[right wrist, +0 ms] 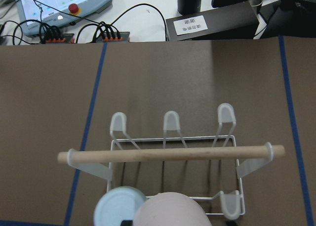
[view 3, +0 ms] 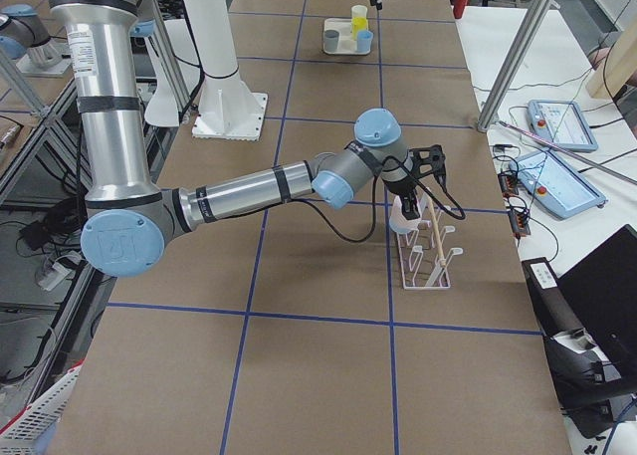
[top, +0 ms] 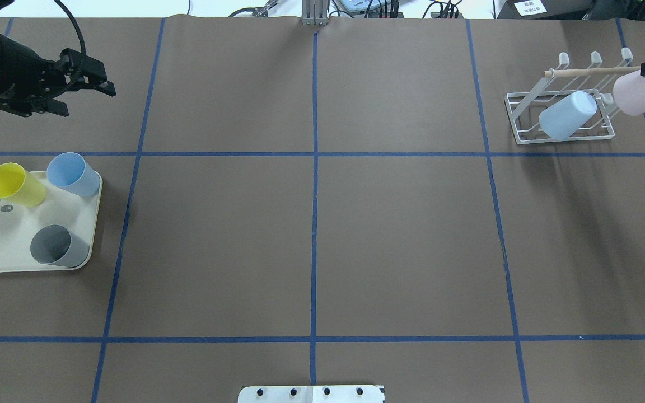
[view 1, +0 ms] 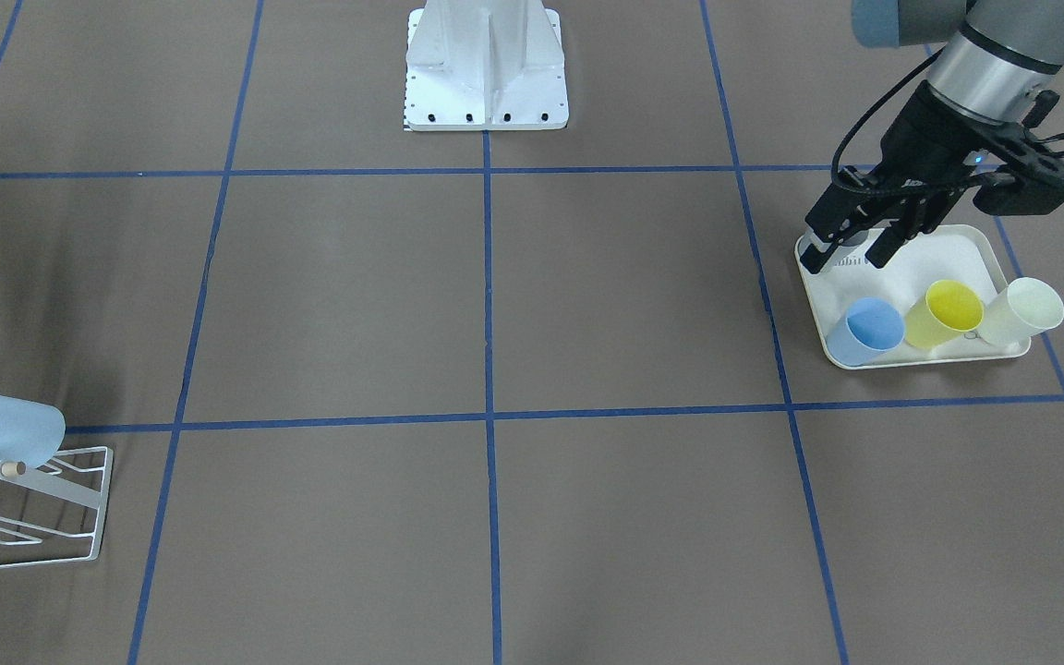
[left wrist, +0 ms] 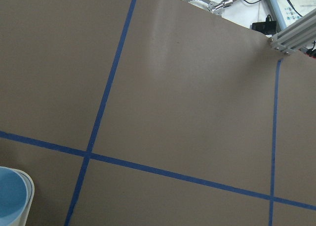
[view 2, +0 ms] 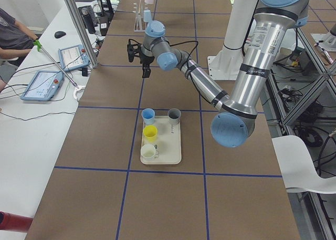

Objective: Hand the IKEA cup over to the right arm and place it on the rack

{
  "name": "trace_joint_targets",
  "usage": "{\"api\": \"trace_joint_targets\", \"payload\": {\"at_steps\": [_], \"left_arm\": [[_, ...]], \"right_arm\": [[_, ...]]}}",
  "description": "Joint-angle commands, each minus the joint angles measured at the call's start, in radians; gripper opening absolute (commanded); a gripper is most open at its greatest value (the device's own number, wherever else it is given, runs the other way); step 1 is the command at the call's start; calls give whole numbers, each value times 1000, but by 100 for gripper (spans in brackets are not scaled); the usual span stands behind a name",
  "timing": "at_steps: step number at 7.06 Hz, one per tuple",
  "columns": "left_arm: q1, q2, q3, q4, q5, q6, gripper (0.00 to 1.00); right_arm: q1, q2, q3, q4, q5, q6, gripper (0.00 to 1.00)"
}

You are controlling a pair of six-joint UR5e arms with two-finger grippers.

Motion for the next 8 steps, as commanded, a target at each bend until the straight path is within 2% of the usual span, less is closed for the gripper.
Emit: {"api": "trace_joint_targets", "payload": {"at_steps": [1, 3, 8], "left_arm": [[8, 7, -1, 1, 22, 0, 96], [9, 6, -1, 1, 22, -3, 96], [9, 6, -1, 1, 22, -5, 97]], "right_arm": [[9, 37, -81, -18, -29, -83, 11], [5, 93, -134, -20, -26, -70, 11], [-37, 98, -128, -29, -26, -51, 12]]}}
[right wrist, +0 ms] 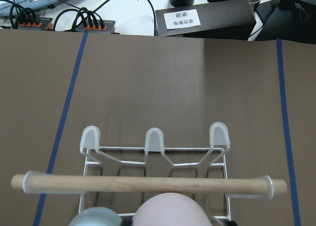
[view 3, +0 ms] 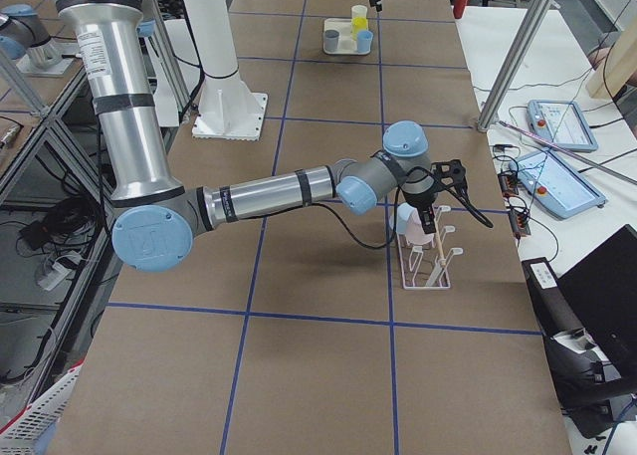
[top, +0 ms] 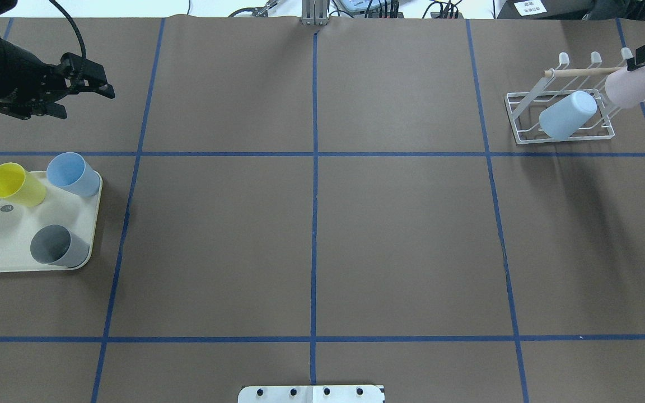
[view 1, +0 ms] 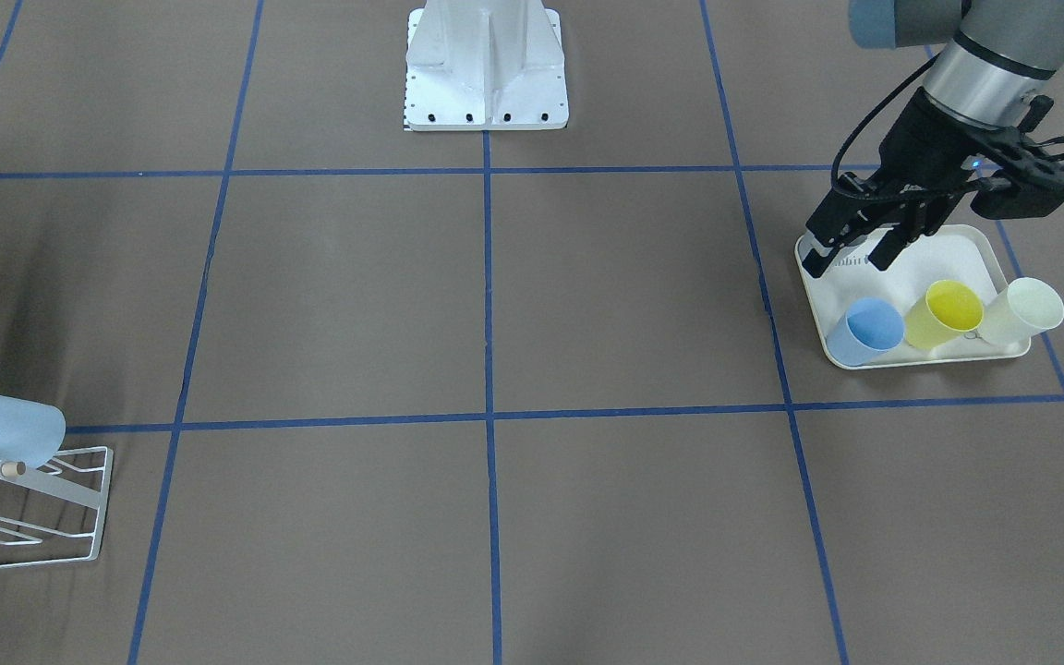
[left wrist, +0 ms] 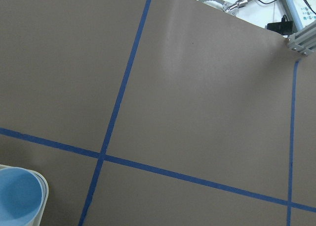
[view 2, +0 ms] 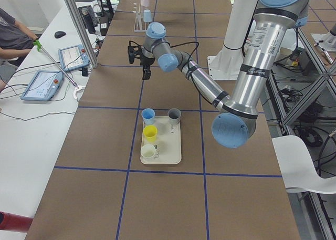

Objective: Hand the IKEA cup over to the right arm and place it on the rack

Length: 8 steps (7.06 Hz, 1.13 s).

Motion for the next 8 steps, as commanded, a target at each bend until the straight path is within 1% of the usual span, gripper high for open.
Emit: {"api": "trace_joint_targets", "payload": {"at_steps": [1, 5, 8], "left_arm": [[2, -2, 0, 0, 0, -2, 97], [0, -3, 2, 0, 0, -3, 97], [0, -6, 0, 0, 0, -5, 98]], "right_arm": [[-19, -1, -1, -1, -3, 13, 12], [-30, 1, -5, -1, -6, 15, 12], [-48, 1, -19, -1, -44, 5, 13]]}}
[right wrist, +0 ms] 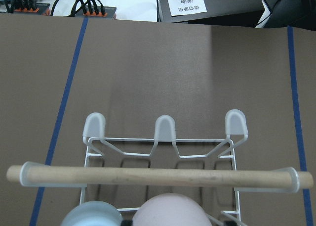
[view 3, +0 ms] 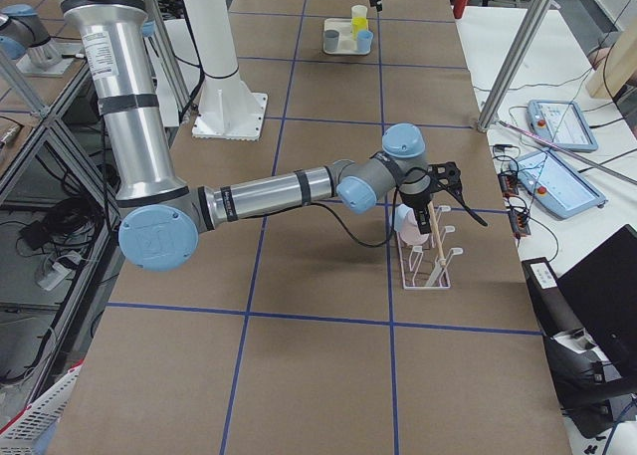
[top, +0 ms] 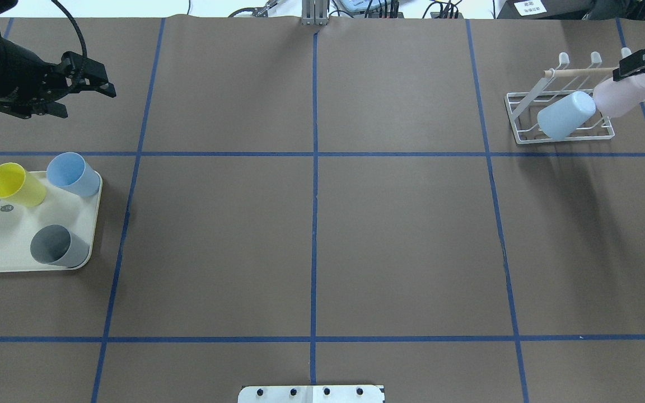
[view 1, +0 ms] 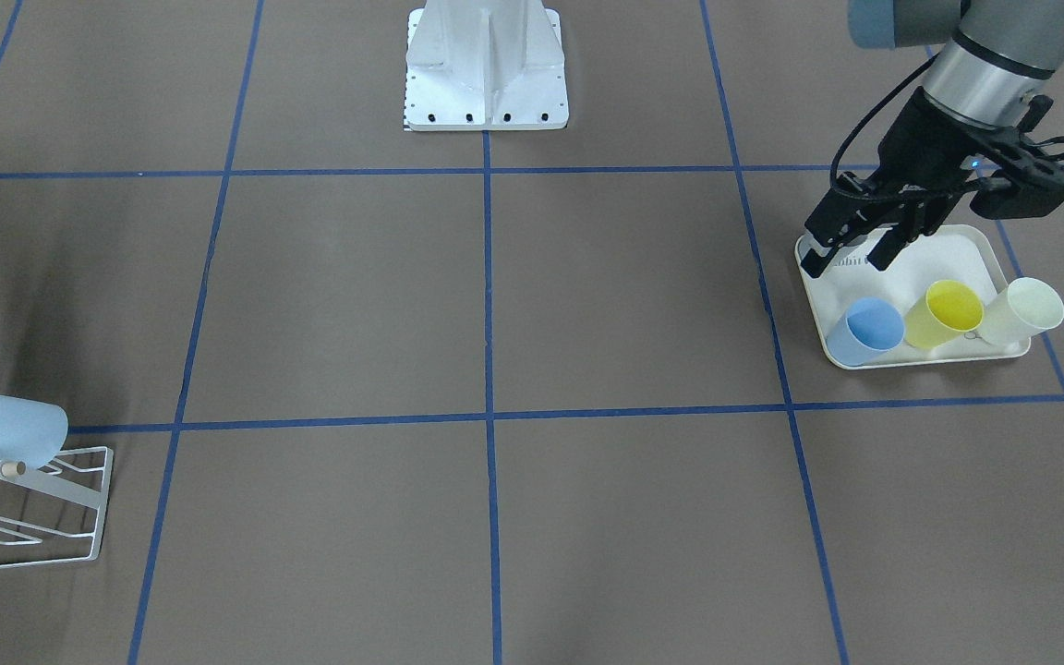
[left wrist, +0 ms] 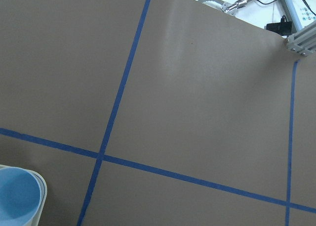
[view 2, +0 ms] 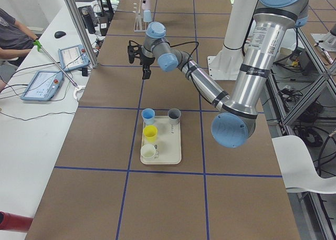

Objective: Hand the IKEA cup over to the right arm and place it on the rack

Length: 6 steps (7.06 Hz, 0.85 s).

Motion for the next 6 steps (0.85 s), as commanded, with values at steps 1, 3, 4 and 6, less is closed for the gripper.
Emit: {"api": "trace_joint_targets", "payload": {"at_steps": [1, 3, 4, 6], "left_arm": [[0, -1, -1, 0, 0, -1, 98], [0, -1, -1, 1, -2, -1, 98], [0, 0, -1, 0, -2, -1, 98], [0, 8, -1, 9, 0, 1, 98]], "right_arm": [[-13, 0, -9, 0, -12, -3, 13], [-41, 2, -13, 3, -14, 3, 24], [-51, 2, -15, 8, -26, 3, 46], [-67, 2, -16, 12, -53, 3, 98]]}}
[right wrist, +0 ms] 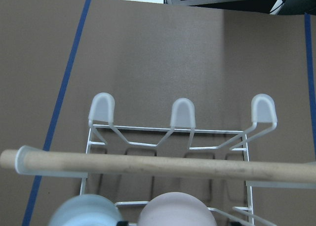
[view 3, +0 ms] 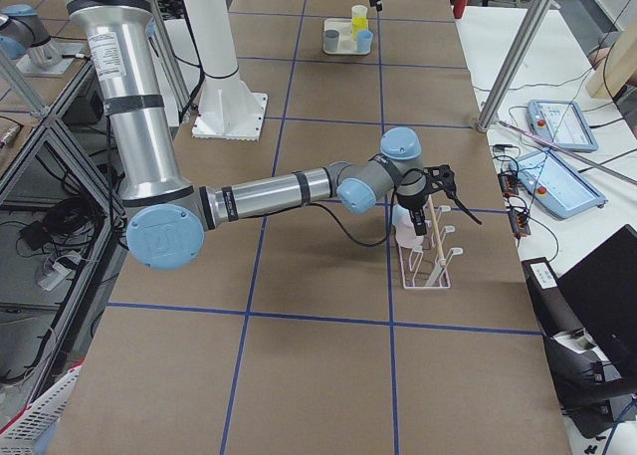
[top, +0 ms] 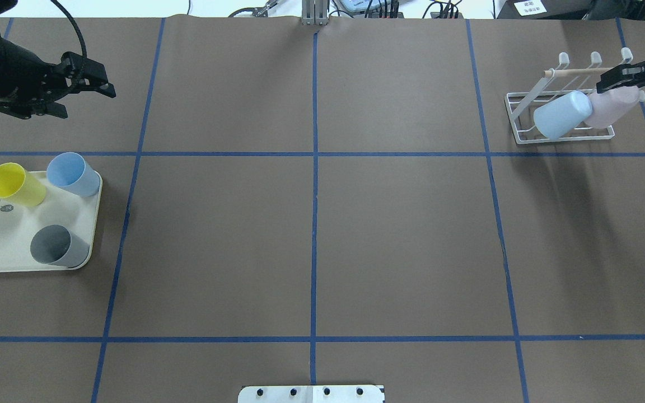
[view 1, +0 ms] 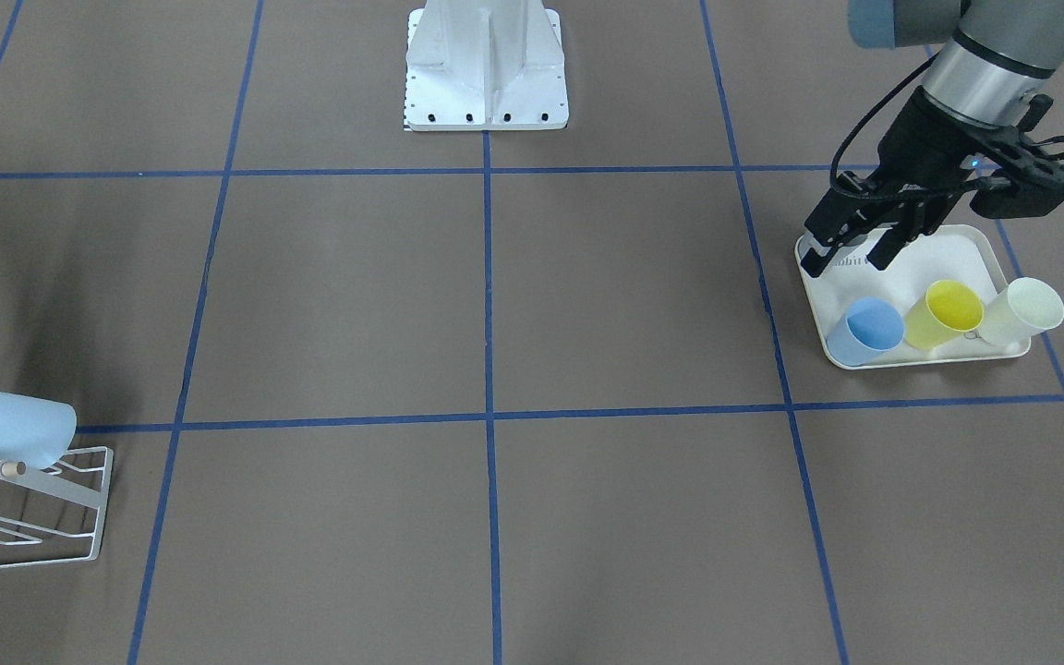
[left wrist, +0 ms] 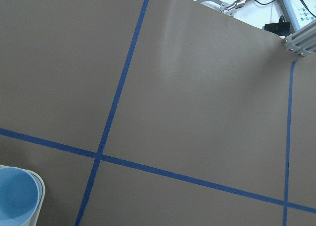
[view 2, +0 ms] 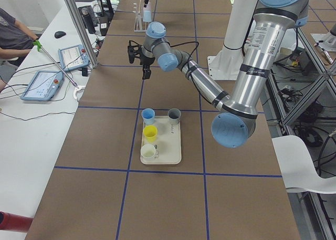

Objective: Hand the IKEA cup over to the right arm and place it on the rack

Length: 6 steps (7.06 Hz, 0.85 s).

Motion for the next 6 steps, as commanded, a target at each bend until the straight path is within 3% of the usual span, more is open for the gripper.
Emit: {"api": "trace_joint_targets", "payload": {"at_steps": [1, 4, 5, 6], "left_arm": [[2, 28, 0, 17, 1, 10, 98], [5, 175, -47, 52, 4, 157, 98], [20, 195, -90, 180, 28, 211, 98], [52, 209, -142, 354, 89, 265, 98]], "right_arm": [[-18, 0, -3, 1, -25, 1, 99], [-16, 3, 33, -11, 40, 31, 99], [-13, 2, 59, -11, 115, 77, 99], [-13, -8, 89, -13, 135, 109, 99]]}}
